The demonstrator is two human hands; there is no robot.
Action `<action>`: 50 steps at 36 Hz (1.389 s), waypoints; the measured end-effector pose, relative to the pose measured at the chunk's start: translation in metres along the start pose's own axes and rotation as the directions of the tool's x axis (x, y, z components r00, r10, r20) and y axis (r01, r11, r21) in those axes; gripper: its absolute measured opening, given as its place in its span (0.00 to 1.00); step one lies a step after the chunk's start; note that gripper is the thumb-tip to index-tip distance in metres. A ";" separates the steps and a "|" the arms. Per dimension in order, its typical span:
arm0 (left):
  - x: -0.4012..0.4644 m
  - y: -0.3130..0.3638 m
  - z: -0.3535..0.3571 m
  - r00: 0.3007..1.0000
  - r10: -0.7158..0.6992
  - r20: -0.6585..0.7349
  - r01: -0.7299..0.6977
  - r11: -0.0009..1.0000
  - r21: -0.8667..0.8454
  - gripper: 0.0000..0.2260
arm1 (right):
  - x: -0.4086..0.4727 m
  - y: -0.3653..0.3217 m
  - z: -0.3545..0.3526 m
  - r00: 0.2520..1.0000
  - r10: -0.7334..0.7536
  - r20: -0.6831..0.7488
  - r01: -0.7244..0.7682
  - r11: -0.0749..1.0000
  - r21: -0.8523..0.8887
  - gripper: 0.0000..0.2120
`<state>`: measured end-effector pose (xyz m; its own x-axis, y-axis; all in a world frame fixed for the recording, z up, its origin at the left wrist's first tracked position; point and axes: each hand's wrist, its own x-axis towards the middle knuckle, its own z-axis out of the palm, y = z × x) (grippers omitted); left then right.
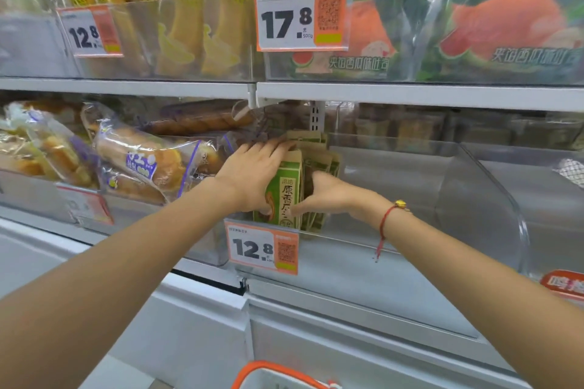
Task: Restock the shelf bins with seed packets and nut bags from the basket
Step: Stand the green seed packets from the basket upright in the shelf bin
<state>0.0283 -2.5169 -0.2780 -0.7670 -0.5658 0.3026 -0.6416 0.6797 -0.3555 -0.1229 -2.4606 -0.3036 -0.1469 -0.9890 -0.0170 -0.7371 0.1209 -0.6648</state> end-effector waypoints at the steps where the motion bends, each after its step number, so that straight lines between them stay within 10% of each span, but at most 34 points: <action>1: -0.001 -0.001 0.003 1.000 -0.004 -0.015 0.004 1.000 0.003 0.55 | -0.003 0.003 -0.007 0.998 0.055 -0.016 -0.054 0.998 0.032 0.30; 7: -0.004 -0.002 0.006 0.997 0.013 -0.070 -0.010 0.999 0.048 0.53 | -0.004 0.018 -0.020 0.966 0.255 0.043 -0.256 0.918 0.303 0.20; 15: -0.004 -0.005 0.001 1.000 -0.005 -0.030 0.006 0.999 0.038 0.51 | 0.007 0.002 -0.001 0.936 0.097 0.338 -0.212 0.922 0.323 0.25; 21: -0.002 0.003 0.002 0.998 -0.065 0.010 0.065 0.998 -0.007 0.54 | -0.003 0.006 -0.016 0.944 -0.005 0.329 -0.140 0.900 0.413 0.27; 33: 0.004 0.014 -0.005 0.986 -0.154 0.063 0.155 0.988 -0.016 0.47 | 0.004 -0.015 0.015 0.995 0.095 -0.019 -0.097 0.987 -0.125 0.17; 50: -0.017 0.013 -0.010 0.987 -0.159 -0.014 0.158 0.987 -0.035 0.34 | -0.001 -0.010 0.002 0.977 0.199 0.078 -0.207 0.973 0.106 0.23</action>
<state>0.0333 -2.4939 -0.2790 -0.6553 -0.6600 0.3674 -0.7543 0.5977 -0.2716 -0.1143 -2.4606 -0.2988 -0.2387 -0.9487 -0.2073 -0.6168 0.3130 -0.7222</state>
